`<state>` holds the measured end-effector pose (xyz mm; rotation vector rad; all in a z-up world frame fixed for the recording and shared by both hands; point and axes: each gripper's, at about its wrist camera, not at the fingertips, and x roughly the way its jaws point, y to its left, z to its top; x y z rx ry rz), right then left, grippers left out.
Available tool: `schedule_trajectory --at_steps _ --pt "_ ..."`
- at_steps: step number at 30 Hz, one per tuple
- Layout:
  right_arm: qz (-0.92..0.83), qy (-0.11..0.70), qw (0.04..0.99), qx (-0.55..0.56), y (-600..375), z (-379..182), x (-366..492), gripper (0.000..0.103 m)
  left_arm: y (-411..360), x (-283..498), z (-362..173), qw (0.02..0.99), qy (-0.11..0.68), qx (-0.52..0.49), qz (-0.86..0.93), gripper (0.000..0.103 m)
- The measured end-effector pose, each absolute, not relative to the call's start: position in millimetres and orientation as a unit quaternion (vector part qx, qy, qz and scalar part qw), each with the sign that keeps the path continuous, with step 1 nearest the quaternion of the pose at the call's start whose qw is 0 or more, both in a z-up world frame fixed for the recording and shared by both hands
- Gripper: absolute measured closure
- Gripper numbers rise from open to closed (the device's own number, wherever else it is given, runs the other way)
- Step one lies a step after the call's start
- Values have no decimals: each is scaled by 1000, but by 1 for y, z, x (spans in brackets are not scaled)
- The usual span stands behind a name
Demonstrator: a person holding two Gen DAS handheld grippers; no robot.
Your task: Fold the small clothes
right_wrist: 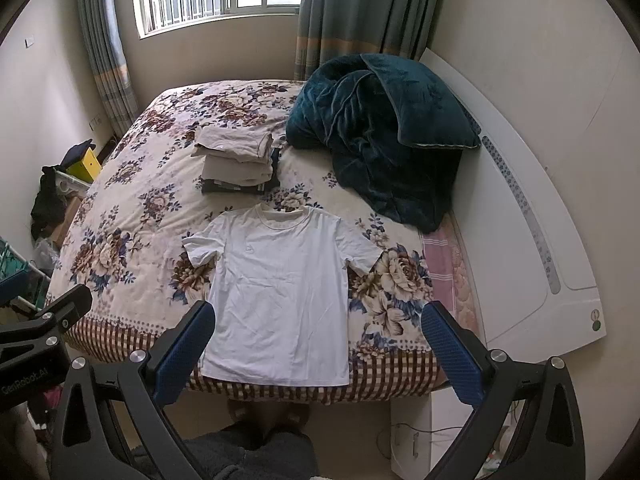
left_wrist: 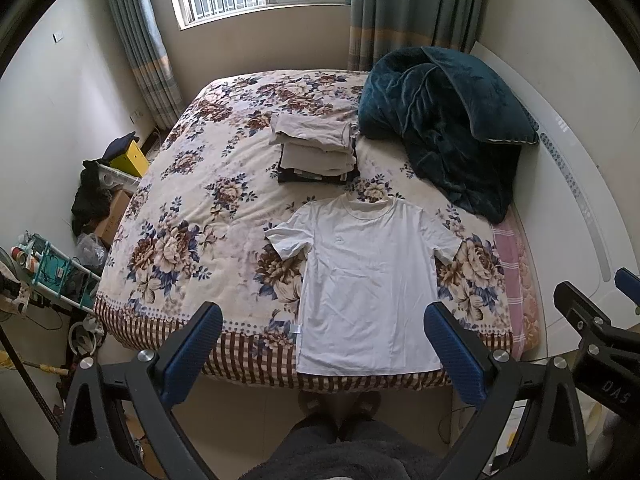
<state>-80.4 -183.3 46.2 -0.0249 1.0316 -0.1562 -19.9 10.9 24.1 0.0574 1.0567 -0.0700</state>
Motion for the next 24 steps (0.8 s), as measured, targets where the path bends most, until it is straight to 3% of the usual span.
schedule_trajectory --at_steps 24 --pt "-75 490 868 -10 -184 52 -74 0 13 -11 32 866 499 24 -35 0"
